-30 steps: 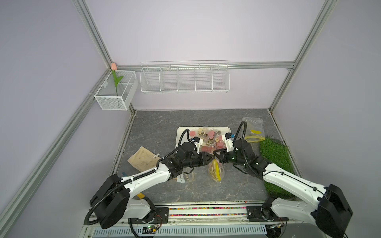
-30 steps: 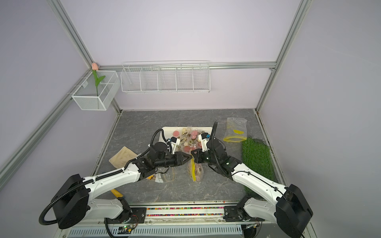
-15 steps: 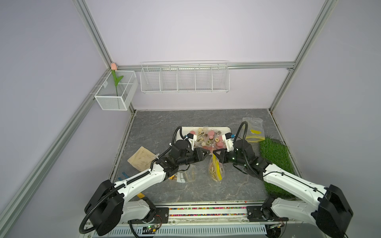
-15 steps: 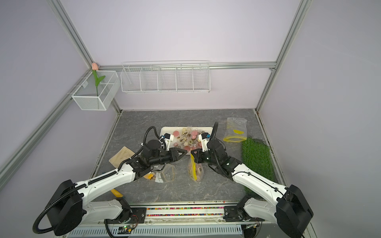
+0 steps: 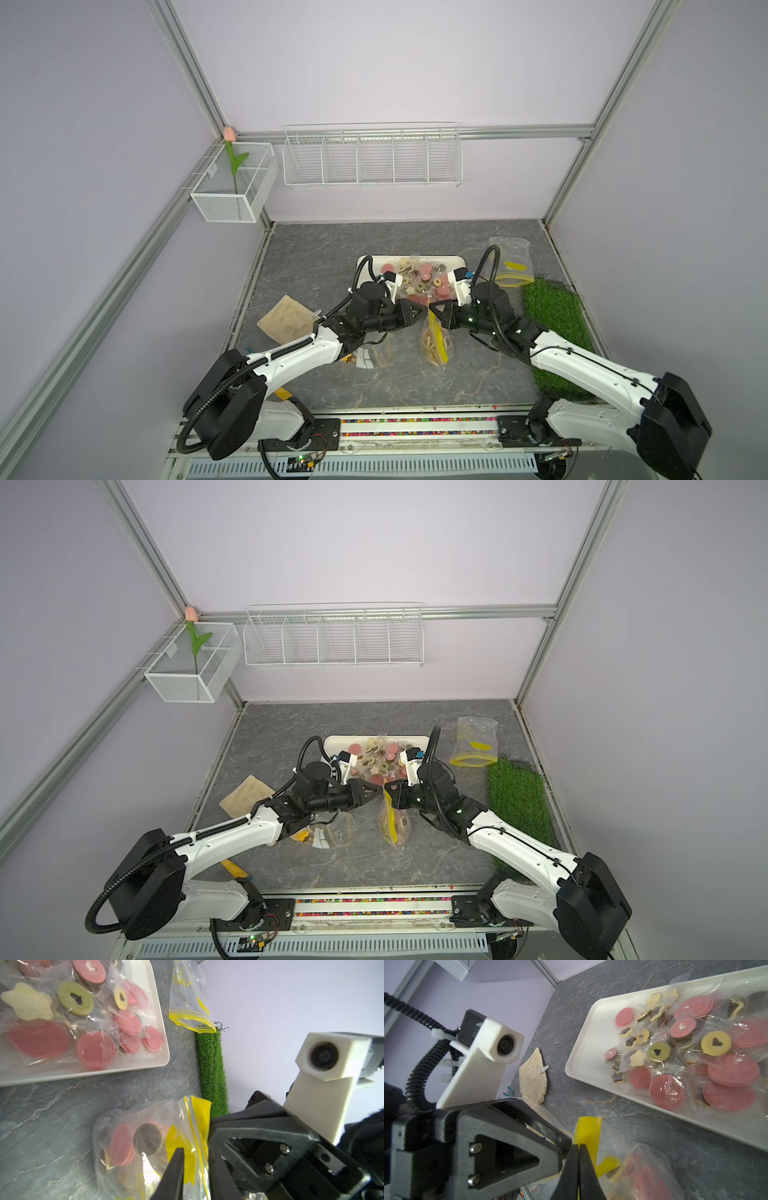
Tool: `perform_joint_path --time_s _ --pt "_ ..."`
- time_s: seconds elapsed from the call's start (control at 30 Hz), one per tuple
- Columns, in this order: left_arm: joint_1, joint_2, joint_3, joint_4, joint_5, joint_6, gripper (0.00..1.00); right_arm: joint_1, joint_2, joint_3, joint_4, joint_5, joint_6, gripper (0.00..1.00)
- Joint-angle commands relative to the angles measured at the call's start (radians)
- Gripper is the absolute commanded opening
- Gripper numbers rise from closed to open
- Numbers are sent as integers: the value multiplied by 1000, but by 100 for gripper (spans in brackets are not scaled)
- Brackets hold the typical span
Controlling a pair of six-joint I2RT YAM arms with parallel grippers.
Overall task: Pour cookies out of the ziploc bag
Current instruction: Open the ziploc bag at the center of the board.
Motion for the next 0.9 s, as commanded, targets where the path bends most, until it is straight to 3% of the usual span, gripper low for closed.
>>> perform_joint_path --time_s 0.0,0.23,0.6,0.87 --pt "1 1 -7 59 4 -28 22 -3 -12 -20 24 -13 9 7" --pt "-14 24 -6 91 14 -43 18 -1 -10 -26 32 -10 17 6" --pt "-48 17 12 4 30 -14 21 -1 -21 -35 43 -7 26 6" --pt "-62 50 9 36 24 -26 23 0 -23 -36 45 -8 30 7"
